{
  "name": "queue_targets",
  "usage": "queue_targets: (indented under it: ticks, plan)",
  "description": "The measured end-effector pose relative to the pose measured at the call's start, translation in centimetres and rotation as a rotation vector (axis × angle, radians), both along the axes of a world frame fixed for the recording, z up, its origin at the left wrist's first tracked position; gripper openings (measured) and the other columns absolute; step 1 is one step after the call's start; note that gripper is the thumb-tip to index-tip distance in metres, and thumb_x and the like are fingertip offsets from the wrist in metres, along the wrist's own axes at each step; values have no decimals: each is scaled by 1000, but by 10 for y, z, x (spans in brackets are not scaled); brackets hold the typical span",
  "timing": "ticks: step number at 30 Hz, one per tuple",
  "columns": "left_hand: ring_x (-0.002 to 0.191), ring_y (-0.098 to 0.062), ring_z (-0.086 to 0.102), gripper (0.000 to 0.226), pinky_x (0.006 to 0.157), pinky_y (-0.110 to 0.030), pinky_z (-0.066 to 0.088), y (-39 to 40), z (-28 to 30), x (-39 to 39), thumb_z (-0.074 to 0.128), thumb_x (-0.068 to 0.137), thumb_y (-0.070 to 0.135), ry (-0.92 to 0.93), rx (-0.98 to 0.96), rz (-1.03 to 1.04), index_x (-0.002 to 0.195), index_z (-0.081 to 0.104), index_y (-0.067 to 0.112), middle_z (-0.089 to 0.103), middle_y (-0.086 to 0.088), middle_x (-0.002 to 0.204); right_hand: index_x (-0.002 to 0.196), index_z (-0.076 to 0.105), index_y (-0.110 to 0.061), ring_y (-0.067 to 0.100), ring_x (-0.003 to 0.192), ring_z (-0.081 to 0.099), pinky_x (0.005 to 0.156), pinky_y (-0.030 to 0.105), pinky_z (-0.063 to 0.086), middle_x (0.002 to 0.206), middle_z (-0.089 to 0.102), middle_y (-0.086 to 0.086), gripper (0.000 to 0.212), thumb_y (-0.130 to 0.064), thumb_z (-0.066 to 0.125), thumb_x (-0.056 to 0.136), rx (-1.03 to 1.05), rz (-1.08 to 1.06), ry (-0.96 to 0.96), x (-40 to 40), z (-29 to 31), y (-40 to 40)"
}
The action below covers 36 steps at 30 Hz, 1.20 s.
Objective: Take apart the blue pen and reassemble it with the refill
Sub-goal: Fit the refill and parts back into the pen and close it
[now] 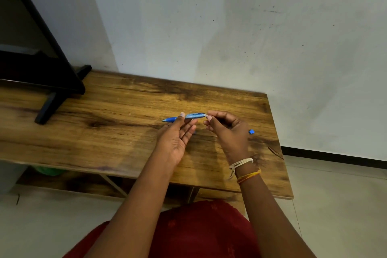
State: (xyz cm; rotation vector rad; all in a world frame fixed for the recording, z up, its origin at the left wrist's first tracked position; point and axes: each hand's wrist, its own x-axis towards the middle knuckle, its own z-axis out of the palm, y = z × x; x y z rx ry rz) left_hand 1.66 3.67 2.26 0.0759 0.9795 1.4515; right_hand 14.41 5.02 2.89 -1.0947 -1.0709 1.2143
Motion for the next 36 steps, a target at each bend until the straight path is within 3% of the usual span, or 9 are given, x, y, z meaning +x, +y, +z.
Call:
queue_targets:
  ticks: [10,20,36]
  plan:
    - [66,-13,73,10,54,-20,57,1,0,2,61,91,11,27,-2,-8,95,62,1,74,-10,72,87,73,-10,20,76,71,64,20,56,84,73,10,14,3,67,83,16,-36,-52,1,-4,2]
    - [69,-14,74,14,55,-20,57,3,0,8,63,89,11,35,-3,5,98,62,0,75,-11,75,88,72,-8,13,70,72,63,20,56,80,73,5,13,3,67,83,31,-36,-36,8,-1,4]
    - [69,-14,74,12,54,-21,57,3,0,8,62,90,10,15,-14,10,96,62,0,75,-12,74,87,71,-6,19,76,74,64,21,57,81,74,7,10,3,68,82,20,-29,-26,6,-2,5]
